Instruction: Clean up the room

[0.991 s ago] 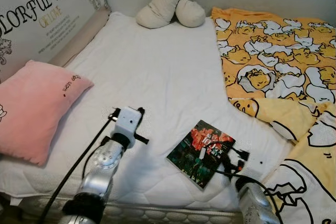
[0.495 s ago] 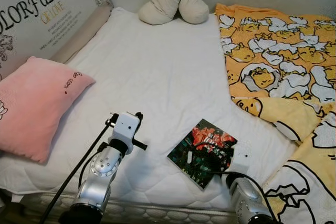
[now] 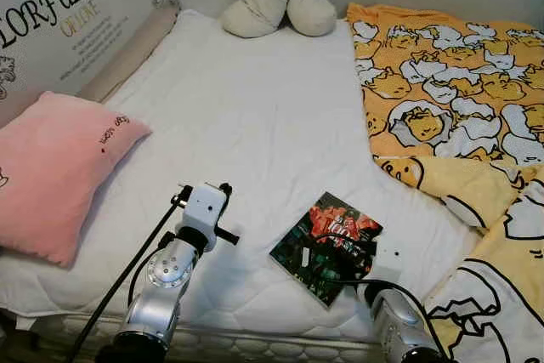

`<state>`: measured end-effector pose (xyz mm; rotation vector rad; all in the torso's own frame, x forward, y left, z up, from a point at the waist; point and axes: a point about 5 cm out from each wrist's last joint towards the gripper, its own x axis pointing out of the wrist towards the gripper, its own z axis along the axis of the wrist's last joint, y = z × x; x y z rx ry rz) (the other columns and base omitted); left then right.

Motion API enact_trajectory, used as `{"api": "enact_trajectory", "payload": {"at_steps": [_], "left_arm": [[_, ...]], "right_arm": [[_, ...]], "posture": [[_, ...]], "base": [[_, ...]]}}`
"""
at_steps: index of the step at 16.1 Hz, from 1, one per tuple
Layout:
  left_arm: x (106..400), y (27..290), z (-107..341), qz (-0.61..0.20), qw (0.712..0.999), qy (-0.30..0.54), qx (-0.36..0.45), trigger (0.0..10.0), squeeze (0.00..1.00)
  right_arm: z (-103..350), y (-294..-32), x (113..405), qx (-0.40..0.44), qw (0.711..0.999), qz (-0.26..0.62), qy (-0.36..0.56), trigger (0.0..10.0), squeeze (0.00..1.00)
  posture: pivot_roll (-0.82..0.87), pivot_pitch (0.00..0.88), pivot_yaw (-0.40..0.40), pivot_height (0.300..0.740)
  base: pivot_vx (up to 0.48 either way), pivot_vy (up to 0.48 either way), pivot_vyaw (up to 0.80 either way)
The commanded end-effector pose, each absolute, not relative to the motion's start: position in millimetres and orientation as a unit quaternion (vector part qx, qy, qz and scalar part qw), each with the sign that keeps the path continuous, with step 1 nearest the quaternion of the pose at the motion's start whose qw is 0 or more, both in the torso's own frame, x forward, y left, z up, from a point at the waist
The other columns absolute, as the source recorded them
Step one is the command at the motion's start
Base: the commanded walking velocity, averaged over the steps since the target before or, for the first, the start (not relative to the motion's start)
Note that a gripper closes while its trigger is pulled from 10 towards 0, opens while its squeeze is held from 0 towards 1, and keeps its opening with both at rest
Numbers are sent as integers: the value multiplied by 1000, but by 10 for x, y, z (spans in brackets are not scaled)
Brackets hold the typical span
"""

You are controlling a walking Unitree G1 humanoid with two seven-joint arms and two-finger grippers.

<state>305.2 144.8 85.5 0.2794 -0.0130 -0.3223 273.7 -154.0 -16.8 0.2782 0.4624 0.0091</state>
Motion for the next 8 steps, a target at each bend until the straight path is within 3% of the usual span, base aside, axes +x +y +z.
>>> {"api": "enact_trajectory", "payload": {"at_steps": [1,8], "left_arm": [[3047,1442,858,-161,977,-5,142,10000,0],[3036,1440,856,-160,977,-2,142,10000,0]], "right_arm": [[-184,-1516,2728,134,963,10,234,10000,0],[-201,-1493,2723,136,961,17,242,10000,0]], "posture": [[266,98,18,740],[266,98,18,740]], "base": [[0,0,0],[0,0,0]]}}
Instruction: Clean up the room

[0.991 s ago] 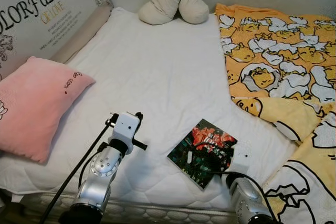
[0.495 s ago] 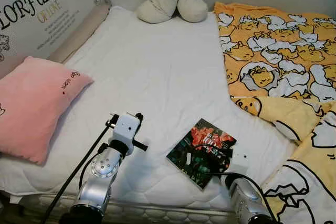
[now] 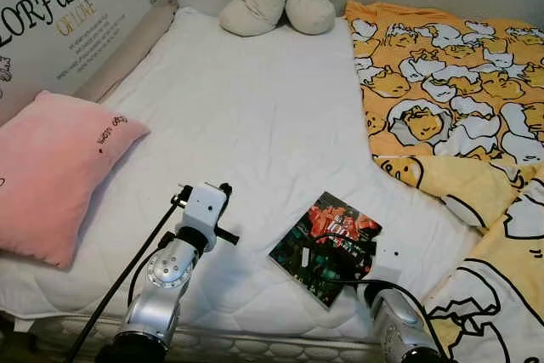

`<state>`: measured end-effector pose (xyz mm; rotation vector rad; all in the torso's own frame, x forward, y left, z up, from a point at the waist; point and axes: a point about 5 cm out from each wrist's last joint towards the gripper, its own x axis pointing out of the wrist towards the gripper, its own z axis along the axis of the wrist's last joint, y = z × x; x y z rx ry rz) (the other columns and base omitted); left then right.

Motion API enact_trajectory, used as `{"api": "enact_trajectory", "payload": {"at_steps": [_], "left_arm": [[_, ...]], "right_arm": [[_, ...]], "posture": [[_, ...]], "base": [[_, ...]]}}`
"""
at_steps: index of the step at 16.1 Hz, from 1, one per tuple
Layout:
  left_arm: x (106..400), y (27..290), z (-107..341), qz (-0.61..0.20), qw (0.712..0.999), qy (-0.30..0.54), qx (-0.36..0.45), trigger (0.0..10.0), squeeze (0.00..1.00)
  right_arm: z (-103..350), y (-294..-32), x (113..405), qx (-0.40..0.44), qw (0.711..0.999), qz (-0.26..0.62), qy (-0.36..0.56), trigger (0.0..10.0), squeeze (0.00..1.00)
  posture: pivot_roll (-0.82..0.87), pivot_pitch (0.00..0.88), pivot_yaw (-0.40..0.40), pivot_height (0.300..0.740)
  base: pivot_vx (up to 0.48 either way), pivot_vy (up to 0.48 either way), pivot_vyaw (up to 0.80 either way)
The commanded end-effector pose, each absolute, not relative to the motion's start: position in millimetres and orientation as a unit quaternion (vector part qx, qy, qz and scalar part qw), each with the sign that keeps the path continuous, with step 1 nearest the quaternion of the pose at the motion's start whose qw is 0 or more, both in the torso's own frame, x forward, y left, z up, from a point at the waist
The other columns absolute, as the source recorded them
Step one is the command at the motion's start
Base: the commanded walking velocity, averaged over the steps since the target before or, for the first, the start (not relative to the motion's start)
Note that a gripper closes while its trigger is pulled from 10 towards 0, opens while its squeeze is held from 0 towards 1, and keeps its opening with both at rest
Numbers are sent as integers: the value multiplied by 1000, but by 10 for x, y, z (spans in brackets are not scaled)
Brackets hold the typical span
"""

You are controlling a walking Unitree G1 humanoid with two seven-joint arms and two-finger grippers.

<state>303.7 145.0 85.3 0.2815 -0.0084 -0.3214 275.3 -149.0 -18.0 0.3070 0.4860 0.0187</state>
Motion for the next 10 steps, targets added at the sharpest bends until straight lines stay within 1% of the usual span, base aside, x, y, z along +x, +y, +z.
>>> {"api": "enact_trajectory", "payload": {"at_steps": [1,2,6,9,10], "left_arm": [[2998,1373,850,-174,973,-1,149,10000,0],[2982,1338,846,-182,971,-2,153,10000,0],[2961,1324,836,-187,970,-2,155,10000,0],[2948,1305,836,-189,969,-1,157,10000,0],[2945,1298,834,-191,969,-1,158,10000,0]], "right_arm": [[-173,-1329,2821,222,936,22,271,10000,0],[-154,-1251,2858,261,923,24,283,10000,0],[-163,-1222,2851,262,920,29,288,10000,0],[-186,-1196,2836,269,913,29,307,10000,0],[-200,-1187,2826,267,910,27,317,4235,0]], "posture": [[289,113,18,740],[287,113,18,740],[291,101,12,740],[296,96,10,740],[298,96,10,740]], "base": [[0,0,0],[0,0,0],[0,0,0],[0,0,0],[0,0,0]]}}
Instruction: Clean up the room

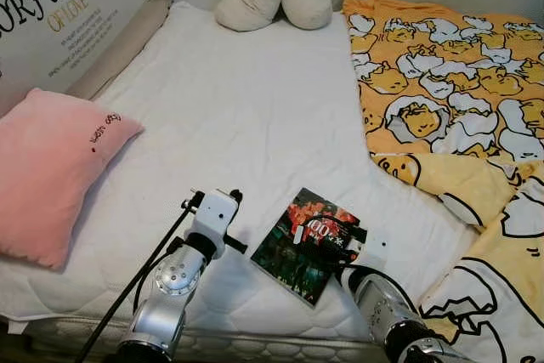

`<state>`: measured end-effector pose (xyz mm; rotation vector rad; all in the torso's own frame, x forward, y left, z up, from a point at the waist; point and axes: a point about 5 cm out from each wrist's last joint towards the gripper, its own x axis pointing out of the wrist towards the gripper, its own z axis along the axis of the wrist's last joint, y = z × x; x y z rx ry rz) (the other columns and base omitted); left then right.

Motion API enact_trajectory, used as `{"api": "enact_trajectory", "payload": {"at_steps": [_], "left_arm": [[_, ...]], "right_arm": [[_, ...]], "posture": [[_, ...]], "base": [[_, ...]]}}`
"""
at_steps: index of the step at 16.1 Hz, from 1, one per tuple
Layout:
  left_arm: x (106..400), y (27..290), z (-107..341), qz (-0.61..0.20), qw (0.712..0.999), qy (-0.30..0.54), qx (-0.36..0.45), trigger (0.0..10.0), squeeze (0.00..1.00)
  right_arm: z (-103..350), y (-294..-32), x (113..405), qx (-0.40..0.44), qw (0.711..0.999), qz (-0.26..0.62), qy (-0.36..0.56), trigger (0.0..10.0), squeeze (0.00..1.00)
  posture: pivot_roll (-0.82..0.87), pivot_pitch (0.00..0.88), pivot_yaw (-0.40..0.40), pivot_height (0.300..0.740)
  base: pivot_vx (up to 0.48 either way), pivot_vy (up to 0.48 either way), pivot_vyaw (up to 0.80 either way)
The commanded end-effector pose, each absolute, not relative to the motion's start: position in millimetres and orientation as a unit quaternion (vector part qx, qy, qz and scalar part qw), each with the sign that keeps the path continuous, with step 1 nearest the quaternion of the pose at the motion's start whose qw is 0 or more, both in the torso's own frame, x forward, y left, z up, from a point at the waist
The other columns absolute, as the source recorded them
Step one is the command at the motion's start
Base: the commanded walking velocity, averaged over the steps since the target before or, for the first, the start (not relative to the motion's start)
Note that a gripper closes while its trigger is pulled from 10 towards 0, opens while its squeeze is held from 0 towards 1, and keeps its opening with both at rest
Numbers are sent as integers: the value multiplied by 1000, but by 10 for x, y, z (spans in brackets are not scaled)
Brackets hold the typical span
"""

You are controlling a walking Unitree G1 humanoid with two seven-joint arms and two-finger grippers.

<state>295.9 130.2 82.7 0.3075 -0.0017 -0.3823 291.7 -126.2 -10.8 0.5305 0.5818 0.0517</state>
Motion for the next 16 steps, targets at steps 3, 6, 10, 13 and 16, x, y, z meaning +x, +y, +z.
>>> {"api": "enact_trajectory", "payload": {"at_steps": [3,6,10,13,16], "left_arm": [[2951,1296,847,-190,969,-2,159,10000,0],[2946,1295,854,-190,968,-2,162,10000,0],[2964,1262,844,-193,968,-1,162,10000,0],[3042,1215,862,-194,968,-5,160,10000,0],[3193,1149,940,-195,968,-18,156,10000,0]], "right_arm": [[-206,-1109,2822,270,901,39,336,0,0],[-177,-1072,2853,277,900,36,333,0,0],[-135,-1101,2900,278,905,33,321,0,0],[14,-1098,3039,277,918,47,280,0,0],[279,-1034,3227,241,944,89,208,0,0]], "posture": [[309,111,10,740],[309,122,13,740],[291,116,11,740],[260,84,4,740],[207,19,15,740]], "base": [[0,0,0],[0,0,0],[0,0,0],[0,0,0],[0,0,0]]}}
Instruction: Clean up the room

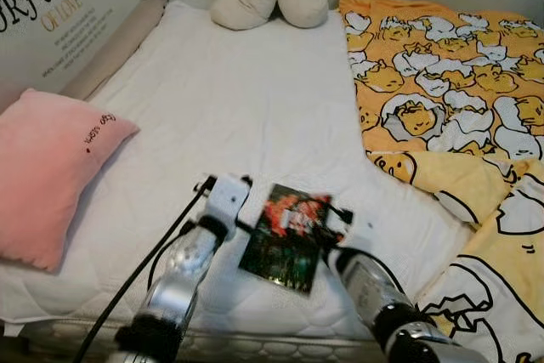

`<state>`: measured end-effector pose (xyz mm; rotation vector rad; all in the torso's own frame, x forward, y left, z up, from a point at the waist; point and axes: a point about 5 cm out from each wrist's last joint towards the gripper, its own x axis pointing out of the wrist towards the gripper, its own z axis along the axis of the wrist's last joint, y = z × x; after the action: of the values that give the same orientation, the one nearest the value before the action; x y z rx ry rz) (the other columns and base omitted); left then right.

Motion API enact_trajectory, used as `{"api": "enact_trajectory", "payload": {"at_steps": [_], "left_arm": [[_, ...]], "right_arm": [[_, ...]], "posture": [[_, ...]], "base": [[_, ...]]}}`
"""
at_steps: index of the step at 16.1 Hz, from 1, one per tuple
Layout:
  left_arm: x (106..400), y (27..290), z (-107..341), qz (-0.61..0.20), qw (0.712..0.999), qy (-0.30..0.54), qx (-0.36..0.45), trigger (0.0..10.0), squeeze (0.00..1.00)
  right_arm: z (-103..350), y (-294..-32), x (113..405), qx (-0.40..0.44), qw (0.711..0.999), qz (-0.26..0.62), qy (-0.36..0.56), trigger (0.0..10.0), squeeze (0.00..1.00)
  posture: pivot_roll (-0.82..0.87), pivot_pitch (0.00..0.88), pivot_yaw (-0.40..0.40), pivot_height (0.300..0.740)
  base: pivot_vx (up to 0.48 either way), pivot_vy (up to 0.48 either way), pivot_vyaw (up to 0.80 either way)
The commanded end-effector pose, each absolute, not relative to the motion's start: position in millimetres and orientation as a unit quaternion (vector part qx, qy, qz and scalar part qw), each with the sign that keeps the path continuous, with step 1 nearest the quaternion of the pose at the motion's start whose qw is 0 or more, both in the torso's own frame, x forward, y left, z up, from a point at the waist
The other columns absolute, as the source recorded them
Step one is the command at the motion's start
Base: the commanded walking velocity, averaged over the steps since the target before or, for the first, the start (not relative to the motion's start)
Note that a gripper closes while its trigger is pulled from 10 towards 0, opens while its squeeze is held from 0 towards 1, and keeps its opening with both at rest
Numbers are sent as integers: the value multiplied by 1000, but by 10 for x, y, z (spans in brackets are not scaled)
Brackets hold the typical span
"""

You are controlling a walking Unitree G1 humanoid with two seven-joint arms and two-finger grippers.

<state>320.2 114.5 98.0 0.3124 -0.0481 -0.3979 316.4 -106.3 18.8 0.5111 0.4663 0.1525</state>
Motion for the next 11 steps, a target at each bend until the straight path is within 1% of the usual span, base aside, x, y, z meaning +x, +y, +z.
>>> {"api": "enact_trajectory", "payload": {"at_steps": [1,3,4,5,6,9,11], "left_arm": [[3214,1137,945,-195,969,-17,154,10000,0],[3296,1126,935,-181,975,3,126,10000,0],[3352,1160,935,-166,981,14,97,10000,0],[3369,1177,935,-160,983,18,85,10000,0],[3394,1214,938,-148,986,20,70,10000,0],[3438,1261,959,-132,989,19,61,10000,0],[3466,1267,995,-127,990,10,62,10000,0]], "right_arm": [[325,-1043,3256,235,948,90,194,0,0],[473,-1163,3324,213,964,74,140,0,0],[593,-1274,3331,171,979,64,93,0,0],[655,-1316,3324,149,984,61,69,0,0],[742,-1396,3303,135,989,49,38,0,0],[880,-1558,3271,116,993,22,-2,0,0],[979,-1634,3250,63,998,-1,-27,0,0]], "posture": [[186,0,24,740],[156,0,29,740],[137,0,30,740],[136,0,29,740],[129,0,27,740],[120,0,27,740],[120,0,22,740]], "base": [[0,0,0],[0,0,0],[0,0,0],[0,0,0],[0,0,0],[0,0,0],[0,0,0]]}}
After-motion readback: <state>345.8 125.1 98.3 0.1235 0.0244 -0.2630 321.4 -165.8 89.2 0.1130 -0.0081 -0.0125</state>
